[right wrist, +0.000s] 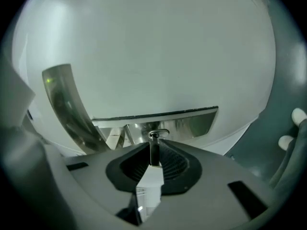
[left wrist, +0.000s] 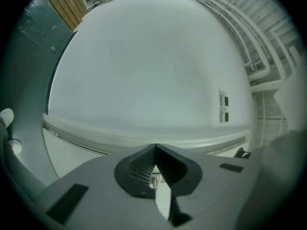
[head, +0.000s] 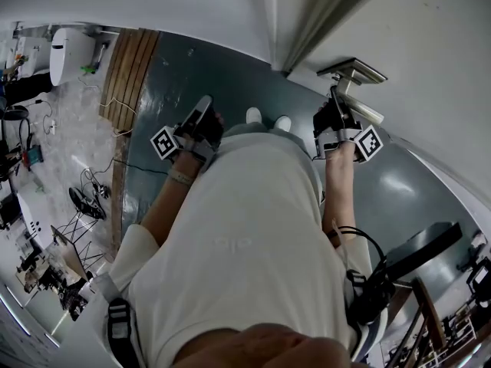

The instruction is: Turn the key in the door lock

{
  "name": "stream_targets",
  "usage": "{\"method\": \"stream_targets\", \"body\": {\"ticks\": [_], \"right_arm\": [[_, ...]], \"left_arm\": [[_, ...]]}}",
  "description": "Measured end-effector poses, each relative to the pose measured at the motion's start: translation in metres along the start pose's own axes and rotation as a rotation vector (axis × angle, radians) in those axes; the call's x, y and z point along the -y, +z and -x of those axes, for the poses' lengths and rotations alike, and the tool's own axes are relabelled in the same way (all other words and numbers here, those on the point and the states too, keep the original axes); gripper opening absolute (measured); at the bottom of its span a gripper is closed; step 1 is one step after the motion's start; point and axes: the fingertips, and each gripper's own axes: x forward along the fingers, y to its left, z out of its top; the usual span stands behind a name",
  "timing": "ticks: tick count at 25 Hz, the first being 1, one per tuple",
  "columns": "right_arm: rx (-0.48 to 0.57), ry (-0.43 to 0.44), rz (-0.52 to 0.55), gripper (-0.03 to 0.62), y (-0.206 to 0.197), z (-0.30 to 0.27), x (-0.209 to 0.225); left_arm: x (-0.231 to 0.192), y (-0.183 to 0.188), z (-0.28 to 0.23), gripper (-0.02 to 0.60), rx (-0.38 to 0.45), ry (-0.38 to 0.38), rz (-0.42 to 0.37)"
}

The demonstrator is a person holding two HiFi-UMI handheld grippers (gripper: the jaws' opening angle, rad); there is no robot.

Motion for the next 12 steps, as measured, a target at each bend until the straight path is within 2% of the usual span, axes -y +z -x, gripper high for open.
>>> {"method": "stream_targets", "body": {"ticks": [7,12], "right_arm": [[0.036,0.211,-0.200,0.059,0.0041,0.0011,0.0071],[0.050,0.323,-0.217,0.061,0.0069,0.0001,0.0078]], "left_arm": [[-0.0035,0.0009,0.0034,0.008,0.005,0.007,0.008],[-0.0061,0.0024,0.0045,0.008,0.016,0.012,0.026]]}}
